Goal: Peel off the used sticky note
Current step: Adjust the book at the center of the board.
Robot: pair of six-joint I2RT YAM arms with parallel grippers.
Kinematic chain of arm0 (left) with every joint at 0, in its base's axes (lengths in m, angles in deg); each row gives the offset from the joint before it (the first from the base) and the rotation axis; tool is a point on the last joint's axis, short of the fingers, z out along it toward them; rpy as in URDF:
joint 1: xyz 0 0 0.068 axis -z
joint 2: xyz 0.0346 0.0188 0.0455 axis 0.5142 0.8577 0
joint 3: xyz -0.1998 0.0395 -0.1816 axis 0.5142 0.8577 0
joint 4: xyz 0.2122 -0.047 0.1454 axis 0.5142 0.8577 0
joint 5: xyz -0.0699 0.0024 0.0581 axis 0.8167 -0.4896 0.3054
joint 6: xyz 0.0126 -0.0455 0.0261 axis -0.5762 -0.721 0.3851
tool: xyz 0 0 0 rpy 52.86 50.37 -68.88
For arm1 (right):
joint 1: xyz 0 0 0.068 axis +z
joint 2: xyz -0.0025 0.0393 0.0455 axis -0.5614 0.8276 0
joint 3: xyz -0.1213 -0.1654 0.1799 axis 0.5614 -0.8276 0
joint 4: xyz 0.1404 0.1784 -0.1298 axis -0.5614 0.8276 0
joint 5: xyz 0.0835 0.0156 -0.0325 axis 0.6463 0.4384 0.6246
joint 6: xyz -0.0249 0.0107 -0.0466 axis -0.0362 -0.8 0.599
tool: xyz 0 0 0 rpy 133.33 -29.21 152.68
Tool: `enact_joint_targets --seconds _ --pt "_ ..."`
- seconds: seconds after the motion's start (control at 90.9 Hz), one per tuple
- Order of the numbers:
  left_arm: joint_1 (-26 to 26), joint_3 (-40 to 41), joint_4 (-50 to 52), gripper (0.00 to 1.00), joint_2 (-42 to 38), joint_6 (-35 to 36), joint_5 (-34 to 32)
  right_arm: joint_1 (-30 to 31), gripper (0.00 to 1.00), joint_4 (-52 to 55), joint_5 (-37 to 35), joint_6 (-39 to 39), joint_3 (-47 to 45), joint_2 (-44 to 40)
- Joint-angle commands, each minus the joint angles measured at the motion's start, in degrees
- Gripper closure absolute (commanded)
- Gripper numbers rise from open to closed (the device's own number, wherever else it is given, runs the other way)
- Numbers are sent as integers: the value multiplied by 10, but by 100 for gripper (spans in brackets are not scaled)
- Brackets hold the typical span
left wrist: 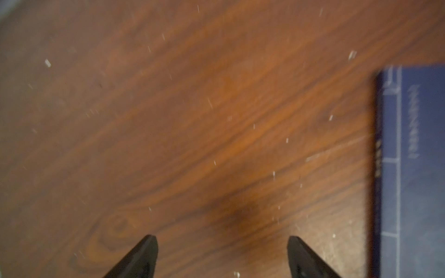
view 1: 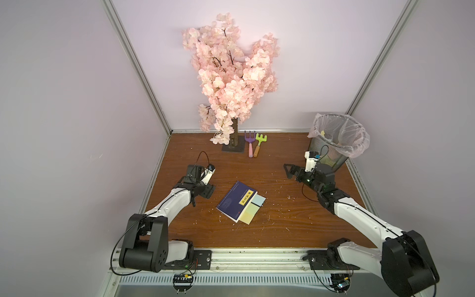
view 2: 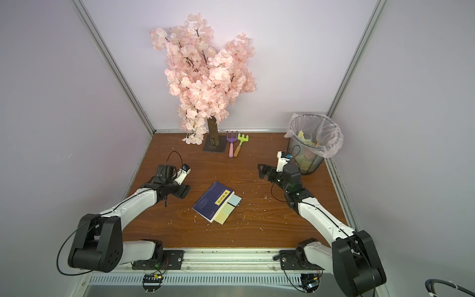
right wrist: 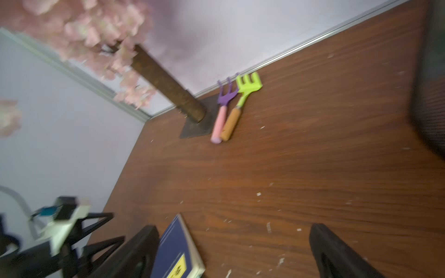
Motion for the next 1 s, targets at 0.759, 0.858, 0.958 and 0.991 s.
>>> enact_joint_targets --seconds 0.759,0.858,0.958,0.991 --pt "268 57 71 18 65 65 -24 184 1 77 -15 -130 47 128" --pt "295 46 88 17 66 57 -1 185 1 64 4 -141 48 128" --pt "322 31 100 16 70 48 15 186 1 52 18 -149 45 130" --pt "327 25 103 16 72 45 26 186 1 50 19 -151 44 132"
